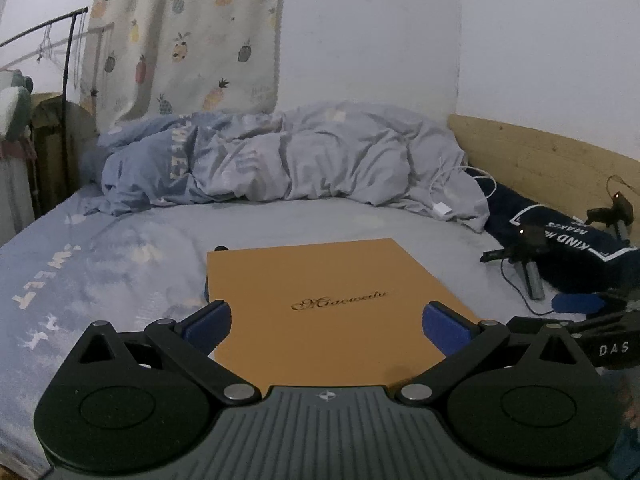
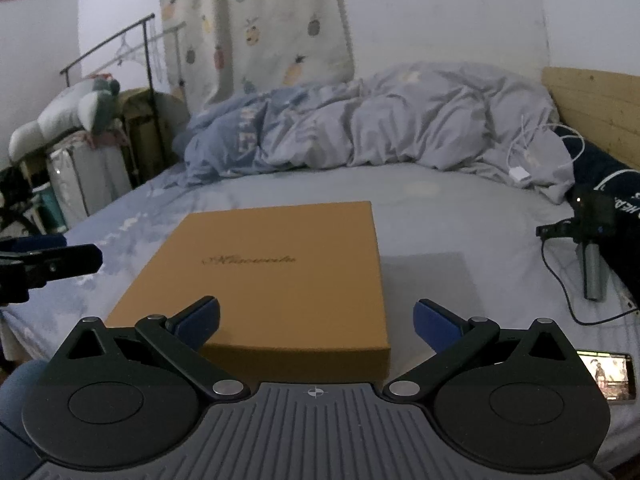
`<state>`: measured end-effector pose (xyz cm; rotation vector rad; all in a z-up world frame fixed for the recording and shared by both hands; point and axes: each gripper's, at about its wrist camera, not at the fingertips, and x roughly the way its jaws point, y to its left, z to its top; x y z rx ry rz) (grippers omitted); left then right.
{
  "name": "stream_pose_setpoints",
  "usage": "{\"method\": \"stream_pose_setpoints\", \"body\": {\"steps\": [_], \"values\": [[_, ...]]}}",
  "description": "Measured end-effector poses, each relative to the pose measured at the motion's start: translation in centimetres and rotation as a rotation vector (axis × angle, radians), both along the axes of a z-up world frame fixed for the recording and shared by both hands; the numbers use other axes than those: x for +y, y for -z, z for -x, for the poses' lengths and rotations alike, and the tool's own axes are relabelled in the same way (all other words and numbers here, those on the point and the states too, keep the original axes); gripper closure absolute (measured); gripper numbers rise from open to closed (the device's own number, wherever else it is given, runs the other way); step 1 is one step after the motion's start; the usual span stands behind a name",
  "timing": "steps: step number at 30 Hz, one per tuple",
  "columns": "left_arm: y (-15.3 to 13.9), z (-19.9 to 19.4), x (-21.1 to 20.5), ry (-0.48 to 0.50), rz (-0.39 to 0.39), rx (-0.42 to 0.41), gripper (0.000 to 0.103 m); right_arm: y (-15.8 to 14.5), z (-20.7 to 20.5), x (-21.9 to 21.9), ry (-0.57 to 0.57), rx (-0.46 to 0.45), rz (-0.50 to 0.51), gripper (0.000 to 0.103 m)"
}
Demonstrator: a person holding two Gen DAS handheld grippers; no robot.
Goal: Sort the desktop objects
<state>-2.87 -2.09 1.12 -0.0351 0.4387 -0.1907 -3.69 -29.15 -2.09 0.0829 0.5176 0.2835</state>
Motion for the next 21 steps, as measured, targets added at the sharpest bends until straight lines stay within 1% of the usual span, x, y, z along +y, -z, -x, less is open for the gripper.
{"method": "stream_pose_setpoints", "body": {"steps": [2,9,17,21], "values": [[-0.01,0.07,0.02,-0.005,0.000,-0.007,0.000,0.00,0.14,0.11,-0.002,0.000,0.001,0.000],[0.05,0.10,-0.07,-0.049,-0.040,-0.008,0.000,0.05,0.27,0.30,0.006,0.002,0.002,0.000],[0.02,0.03,0.02,-0.050,-0.052,0.003,0.000,0.15,0.45,0.50,0.004,0.004,0.003,0.000],[0.01,0.02,-0.11,-0.037,-0.056,-0.005,0.000,0.18,0.51,0.44,0.008,0.003,-0.001,0.000]]}}
